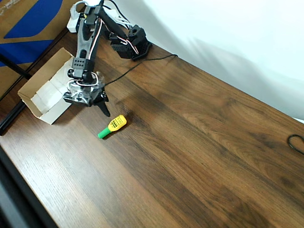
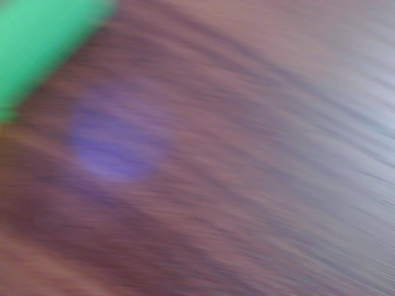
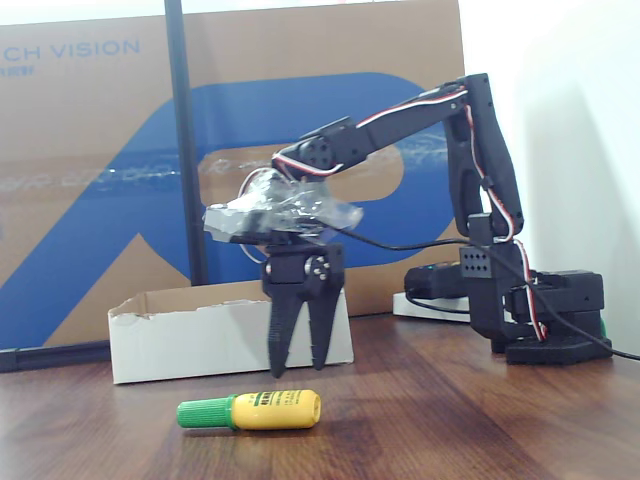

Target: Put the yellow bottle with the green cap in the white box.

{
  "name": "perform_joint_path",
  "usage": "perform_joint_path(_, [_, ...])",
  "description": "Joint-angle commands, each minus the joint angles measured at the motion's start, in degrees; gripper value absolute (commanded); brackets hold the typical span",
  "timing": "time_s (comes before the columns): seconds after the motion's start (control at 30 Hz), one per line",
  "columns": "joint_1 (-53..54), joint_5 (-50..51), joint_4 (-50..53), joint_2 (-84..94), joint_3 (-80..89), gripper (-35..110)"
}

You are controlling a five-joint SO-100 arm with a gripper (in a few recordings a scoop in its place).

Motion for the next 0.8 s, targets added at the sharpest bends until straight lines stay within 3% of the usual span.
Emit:
perform_joint_path(0.0, [0.26,-1.23,1.41,2.46,-1.58,33])
perform_joint_path(0.5, [-8.53,7.29,5.89,-10.28,-22.06,33])
perform_joint_path(0.77, [-8.88,6.86,6.42,-12.30,-23.38,33])
